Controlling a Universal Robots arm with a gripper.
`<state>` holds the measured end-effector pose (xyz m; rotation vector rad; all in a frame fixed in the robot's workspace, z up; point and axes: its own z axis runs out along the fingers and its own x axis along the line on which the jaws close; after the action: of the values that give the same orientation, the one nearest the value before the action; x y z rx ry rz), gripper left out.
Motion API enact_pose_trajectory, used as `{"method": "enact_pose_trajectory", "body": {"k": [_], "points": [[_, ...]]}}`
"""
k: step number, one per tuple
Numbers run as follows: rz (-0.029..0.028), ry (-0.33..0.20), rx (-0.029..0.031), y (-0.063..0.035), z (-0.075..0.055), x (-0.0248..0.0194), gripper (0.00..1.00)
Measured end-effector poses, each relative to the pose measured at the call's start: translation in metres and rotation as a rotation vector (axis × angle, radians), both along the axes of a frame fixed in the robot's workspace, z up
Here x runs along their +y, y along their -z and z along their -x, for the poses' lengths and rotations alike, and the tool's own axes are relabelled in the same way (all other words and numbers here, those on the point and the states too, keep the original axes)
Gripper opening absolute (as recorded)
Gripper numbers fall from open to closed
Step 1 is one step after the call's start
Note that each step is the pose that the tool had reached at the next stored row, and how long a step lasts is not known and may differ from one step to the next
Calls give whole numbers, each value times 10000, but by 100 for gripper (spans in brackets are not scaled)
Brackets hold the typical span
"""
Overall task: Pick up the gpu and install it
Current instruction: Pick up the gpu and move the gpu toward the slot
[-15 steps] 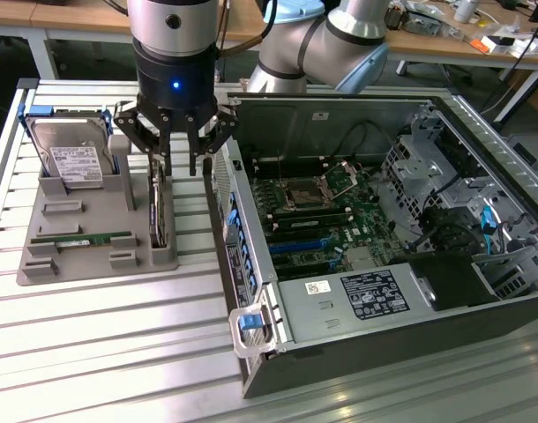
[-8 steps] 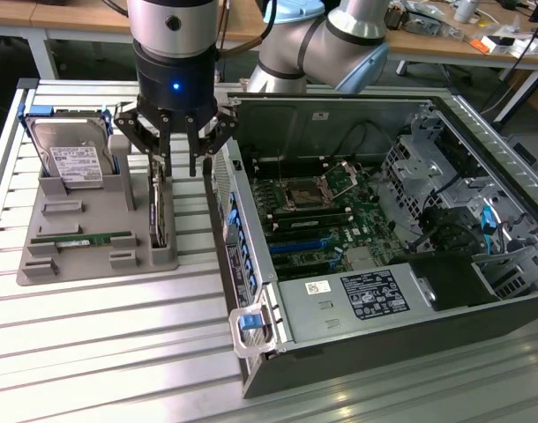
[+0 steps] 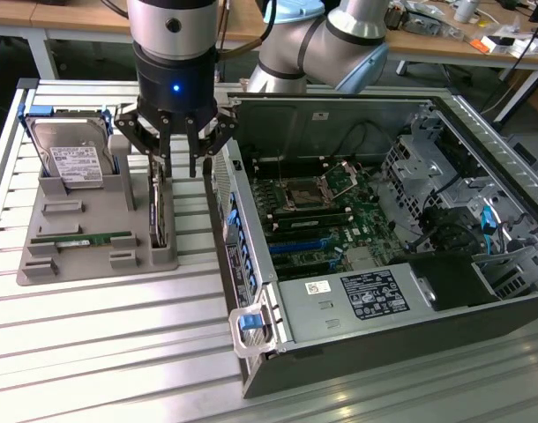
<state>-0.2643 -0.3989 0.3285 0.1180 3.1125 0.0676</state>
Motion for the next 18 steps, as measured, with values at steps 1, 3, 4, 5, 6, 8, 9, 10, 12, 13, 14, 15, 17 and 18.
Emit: {"method": "enact_pose_trajectory", "body": {"k": [1,3,4,5,6,8,9,10,12,13,14,15,17,18], "points": [[0,0,0,2,0,0,36],[0,0,0,7,0,0,36],[0,0,0,13,0,0,36],[0,0,0,18,0,0,36],[0,1,0,23,0,0,36],[0,0,0,36,0,0,36],[0,0,0,41,0,0,36],[0,0,-1,47,0,0,36],[0,0,0,64,0,0,36],[0,0,0,73,0,0,36],[0,0,0,77,0,0,36],[0,0,0,82,0,0,36],[0,0,0,94,0,0,36],[0,0,0,101,0,0,36]]}}
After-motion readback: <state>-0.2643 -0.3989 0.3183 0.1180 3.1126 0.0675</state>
